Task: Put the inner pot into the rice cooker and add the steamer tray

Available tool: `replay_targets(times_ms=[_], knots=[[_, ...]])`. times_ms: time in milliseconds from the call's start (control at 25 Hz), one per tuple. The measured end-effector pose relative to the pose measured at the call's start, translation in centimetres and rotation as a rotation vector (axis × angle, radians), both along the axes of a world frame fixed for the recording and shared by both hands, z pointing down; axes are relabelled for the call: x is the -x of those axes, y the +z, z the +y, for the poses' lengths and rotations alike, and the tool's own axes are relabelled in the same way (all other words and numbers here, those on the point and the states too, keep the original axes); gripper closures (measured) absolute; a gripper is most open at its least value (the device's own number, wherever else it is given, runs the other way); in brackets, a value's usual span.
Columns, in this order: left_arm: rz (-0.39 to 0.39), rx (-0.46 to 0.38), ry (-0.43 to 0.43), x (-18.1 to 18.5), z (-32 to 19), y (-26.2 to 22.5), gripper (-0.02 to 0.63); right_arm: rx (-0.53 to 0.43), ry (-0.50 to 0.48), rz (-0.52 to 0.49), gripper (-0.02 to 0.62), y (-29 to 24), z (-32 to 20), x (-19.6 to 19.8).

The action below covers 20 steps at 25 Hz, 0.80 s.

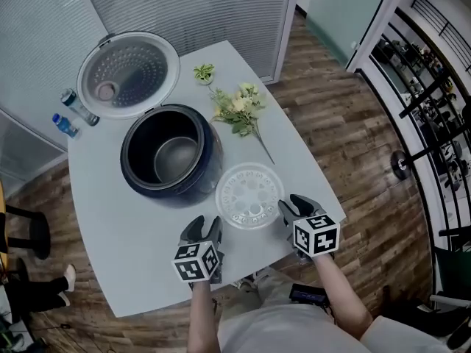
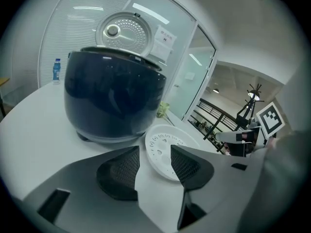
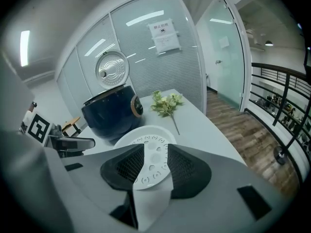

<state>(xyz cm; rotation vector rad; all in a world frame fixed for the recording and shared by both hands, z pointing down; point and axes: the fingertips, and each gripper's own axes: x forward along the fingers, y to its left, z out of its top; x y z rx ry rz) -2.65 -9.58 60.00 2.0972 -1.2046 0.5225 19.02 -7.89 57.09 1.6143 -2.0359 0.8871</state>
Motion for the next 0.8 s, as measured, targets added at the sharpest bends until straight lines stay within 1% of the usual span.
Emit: replay_targets(times_ms=[200, 400, 600, 800], knots=[[-0.011, 0.06, -0.011, -1.3, -0.2, 2.8, 0.399, 0.044, 0.0, -0.004, 0.442, 2.9, -0.3, -1.4], [-0.017, 0.099, -0.034, -2.0, -0.8, 4.9, 0.399, 0.075, -0.012, -0.006, 0.442, 5.7, -1.2, -2.2], [-0.008, 0.114, -0.069, -2.4, -1.5, 6.4, 0.399, 0.106, -0.01, -0.056, 0.442, 7.7, -1.7, -2.4], [-0.007, 0.12, -0.086, -2.7, -2.1, 7.1, 0.404, 0.097, -0.012, -0.083, 0.442, 8.4, -2.5, -2.3]])
